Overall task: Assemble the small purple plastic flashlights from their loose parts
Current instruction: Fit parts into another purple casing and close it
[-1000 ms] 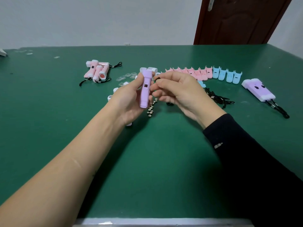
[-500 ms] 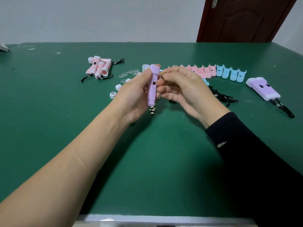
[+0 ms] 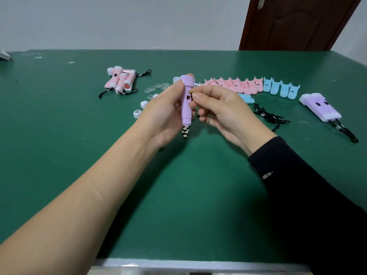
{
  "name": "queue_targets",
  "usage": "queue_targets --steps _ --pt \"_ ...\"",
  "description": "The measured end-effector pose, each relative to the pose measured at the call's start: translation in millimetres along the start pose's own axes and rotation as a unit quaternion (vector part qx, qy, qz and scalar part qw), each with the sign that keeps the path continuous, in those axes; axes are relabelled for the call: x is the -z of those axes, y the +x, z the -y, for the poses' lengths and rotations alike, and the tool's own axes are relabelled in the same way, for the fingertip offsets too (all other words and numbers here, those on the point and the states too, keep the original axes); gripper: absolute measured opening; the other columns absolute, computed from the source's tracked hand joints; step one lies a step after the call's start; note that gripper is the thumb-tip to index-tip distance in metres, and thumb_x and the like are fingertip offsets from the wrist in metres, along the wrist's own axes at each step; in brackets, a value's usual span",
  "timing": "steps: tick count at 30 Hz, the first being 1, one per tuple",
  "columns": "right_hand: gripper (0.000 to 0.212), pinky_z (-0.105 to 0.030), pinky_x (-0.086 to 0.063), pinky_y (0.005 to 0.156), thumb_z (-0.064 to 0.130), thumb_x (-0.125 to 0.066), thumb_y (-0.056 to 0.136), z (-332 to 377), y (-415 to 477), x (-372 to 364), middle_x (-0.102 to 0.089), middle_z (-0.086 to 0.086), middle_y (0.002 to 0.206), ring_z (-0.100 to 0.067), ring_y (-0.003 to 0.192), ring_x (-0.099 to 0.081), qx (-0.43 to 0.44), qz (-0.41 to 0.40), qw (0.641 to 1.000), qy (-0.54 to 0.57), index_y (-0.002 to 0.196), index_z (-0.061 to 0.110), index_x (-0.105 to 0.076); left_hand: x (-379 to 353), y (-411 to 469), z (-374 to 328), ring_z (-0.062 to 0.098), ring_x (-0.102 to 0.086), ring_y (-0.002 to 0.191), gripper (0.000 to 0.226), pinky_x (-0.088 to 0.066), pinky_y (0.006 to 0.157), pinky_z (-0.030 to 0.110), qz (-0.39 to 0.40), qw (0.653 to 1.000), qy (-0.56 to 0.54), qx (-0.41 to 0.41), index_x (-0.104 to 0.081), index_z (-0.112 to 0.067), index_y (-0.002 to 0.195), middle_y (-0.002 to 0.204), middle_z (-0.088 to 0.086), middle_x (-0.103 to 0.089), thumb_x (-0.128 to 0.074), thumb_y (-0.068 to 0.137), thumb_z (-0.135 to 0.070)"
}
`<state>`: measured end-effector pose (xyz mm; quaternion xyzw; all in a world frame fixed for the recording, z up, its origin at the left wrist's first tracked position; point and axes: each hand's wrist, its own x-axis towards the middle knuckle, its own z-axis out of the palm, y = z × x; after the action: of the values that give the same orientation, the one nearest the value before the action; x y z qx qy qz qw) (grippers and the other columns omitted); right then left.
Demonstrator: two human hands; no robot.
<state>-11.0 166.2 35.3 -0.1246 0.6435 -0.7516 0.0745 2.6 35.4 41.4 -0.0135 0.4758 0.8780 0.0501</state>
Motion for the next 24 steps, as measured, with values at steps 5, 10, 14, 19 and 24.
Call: queue_targets --steps 5,10,14,19,24 --pt "0.008 -0.015 -0.038 0.049 0.012 -0.064 0.09 -6 3 -3 -0.061 0.003 0.073 -0.007 0.059 -0.041 -0.041 -0.013 0.997 0.07 0.091 0.016 -0.07 -3 -3 -1 0.018 -0.057 0.069 0.025 -0.054 0.06 0.028 -0.001 1.0 -0.028 -0.007 -0.059 -0.008 0.115 0.09 0.01 -0.056 -0.04 0.105 -0.022" --pt "0.011 -0.014 -0.036 0.047 0.011 -0.064 0.089 -10 5 -5 -0.058 0.005 0.062 -0.003 0.049 -0.04 -0.075 -0.014 0.985 0.155 0.085 0.017 -0.071 -6 -6 -2 0.021 -0.056 0.071 0.021 -0.053 0.062 0.033 0.0 0.998 -0.059 -0.008 -0.061 -0.011 0.111 0.087 0.01 -0.052 -0.043 0.104 -0.02" --pt "0.012 -0.014 -0.037 0.047 0.01 -0.065 0.088 -12 6 -6 -0.057 0.003 0.065 -0.002 0.048 -0.04 -0.077 -0.021 0.98 0.18 0.083 0.017 -0.072 -9 -7 -3 0.025 -0.052 0.075 0.027 -0.044 0.067 0.039 -0.007 0.998 -0.066 -0.001 -0.057 -0.009 0.125 0.089 0.011 -0.051 -0.043 0.104 -0.019" --pt "0.01 -0.014 -0.037 0.048 0.009 -0.064 0.089 -16 7 -9 -0.054 0.002 0.069 -0.002 0.049 -0.04 -0.051 -0.027 0.981 0.183 0.086 0.015 -0.071 -11 -9 -4 0.024 -0.052 0.066 0.026 -0.043 0.066 0.037 -0.002 0.998 -0.068 0.006 -0.055 -0.011 0.126 0.083 0.012 -0.053 -0.04 0.105 -0.019" --pt "0.013 -0.015 -0.036 0.047 0.008 -0.063 0.089 -17 8 -10 -0.05 0.001 0.065 -0.003 0.048 -0.04 -0.039 -0.042 0.979 0.195 0.082 0.015 -0.072 -10 -9 -4 0.024 -0.051 0.065 0.029 -0.046 0.067 0.036 -0.001 0.998 -0.063 0.013 -0.053 -0.009 0.129 0.081 0.012 -0.055 -0.04 0.105 -0.02"
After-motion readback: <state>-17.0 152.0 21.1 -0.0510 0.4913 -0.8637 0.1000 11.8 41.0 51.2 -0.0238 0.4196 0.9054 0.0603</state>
